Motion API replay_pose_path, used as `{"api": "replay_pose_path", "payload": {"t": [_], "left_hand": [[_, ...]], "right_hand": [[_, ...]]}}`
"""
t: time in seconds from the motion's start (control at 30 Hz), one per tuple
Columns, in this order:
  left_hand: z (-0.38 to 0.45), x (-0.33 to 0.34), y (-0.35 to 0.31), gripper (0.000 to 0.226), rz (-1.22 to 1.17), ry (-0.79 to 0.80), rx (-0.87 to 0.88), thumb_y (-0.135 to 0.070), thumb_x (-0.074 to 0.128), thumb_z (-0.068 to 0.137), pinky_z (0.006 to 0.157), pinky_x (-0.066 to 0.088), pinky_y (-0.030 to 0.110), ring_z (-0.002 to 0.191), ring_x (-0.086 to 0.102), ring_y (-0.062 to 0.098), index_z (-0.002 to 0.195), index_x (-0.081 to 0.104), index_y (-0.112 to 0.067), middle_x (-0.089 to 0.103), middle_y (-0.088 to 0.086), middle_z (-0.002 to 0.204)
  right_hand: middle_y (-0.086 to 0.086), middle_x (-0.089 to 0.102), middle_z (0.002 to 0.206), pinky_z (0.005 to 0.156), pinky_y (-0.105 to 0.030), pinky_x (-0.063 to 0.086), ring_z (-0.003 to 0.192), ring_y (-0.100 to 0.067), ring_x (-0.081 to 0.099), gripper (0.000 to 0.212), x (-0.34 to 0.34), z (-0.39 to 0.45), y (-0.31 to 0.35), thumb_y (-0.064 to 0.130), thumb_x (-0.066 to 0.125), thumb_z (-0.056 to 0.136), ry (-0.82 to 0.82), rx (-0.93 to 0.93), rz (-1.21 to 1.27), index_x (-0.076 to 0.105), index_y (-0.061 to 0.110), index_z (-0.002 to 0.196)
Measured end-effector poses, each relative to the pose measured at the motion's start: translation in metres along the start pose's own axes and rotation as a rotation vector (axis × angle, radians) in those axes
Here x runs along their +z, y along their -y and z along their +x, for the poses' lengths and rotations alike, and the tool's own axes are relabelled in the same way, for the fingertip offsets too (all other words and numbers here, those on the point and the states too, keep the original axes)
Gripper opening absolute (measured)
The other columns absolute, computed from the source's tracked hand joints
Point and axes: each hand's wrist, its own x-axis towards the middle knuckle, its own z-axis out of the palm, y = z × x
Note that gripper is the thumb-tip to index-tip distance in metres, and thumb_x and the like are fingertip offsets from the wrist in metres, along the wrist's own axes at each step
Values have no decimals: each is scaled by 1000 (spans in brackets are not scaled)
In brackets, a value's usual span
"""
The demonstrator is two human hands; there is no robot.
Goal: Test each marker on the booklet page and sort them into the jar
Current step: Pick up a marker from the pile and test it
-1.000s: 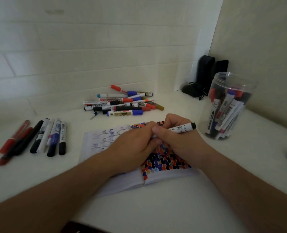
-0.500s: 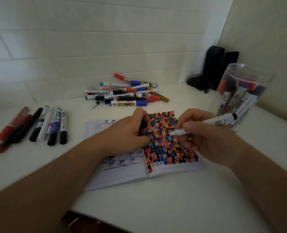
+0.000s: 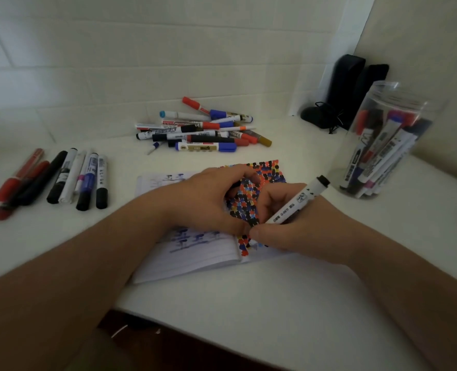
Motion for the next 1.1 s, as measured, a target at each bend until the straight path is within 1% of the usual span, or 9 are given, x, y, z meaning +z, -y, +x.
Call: {"api": "replay_pose_path", "payload": {"t": [0.07,0.17,0.27,0.4,0.53,0.67,0.83,1.0,1.1], "left_hand": [[0,0,0,81,-10,4,-3,-46,89,72,90,47,24,108,51,-2,138,42,-45,52,-23,119],[-1,0,0,81,-34,7,0,-46,89,73,90,47,19,109,52,-5,138,42,-45,51,-24,122],[-1,0,1,83,-36,3,4,-48,89,72,93,47,20,113,52,-4,140,41,-45,51,-23,126],[-1,0,1,81,-37,3,6,-48,88,72,84,42,13,105,50,-11,138,41,-46,48,-31,116],[0,1,3,84,-37,2,16,-49,89,71,90,46,16,110,51,-9,140,41,-47,49,-30,121],[0,1,4,84,-25,-2,17,-49,89,72,89,44,14,111,49,-10,140,41,-46,47,-29,122],[0,1,4,83,-39,-3,9,-44,89,73,77,39,0,104,47,-20,141,42,-45,48,-32,116],[0,2,3,81,-26,-6,16,-47,89,72,89,44,15,109,50,-9,139,42,-47,48,-31,121],[0,2,3,82,-23,-7,16,-45,90,72,91,47,19,110,52,-6,139,43,-46,50,-26,124]], "right_hand": [[-16,63,61,47,-24,46,49,-17,56,27,0,0,1,5,83,82,-34,27,-4,58,2,72],[-15,62,57,45,-28,46,48,-18,54,30,2,2,0,3,80,82,-104,66,-41,53,-3,70],[-20,63,60,45,-28,47,48,-19,55,31,3,2,-1,3,79,82,-117,78,-59,51,-4,71],[-23,63,62,46,-29,47,47,-20,57,31,4,2,-2,3,79,82,-116,76,-58,51,-3,70],[-22,63,63,47,-29,49,48,-20,59,32,4,2,-4,5,82,81,-118,55,-93,54,0,67],[-23,60,65,48,-28,45,51,-20,55,32,5,3,-6,6,81,81,-120,36,-169,53,3,66],[-18,61,59,45,-25,46,46,-17,55,30,3,4,-5,0,77,83,-132,90,-54,52,4,66],[-21,62,62,46,-25,47,48,-16,58,33,5,2,-3,5,81,81,-114,67,-83,52,1,66],[-10,58,56,47,-23,45,48,-12,55,32,5,1,-4,7,82,81,-100,56,-118,53,2,66]]}}
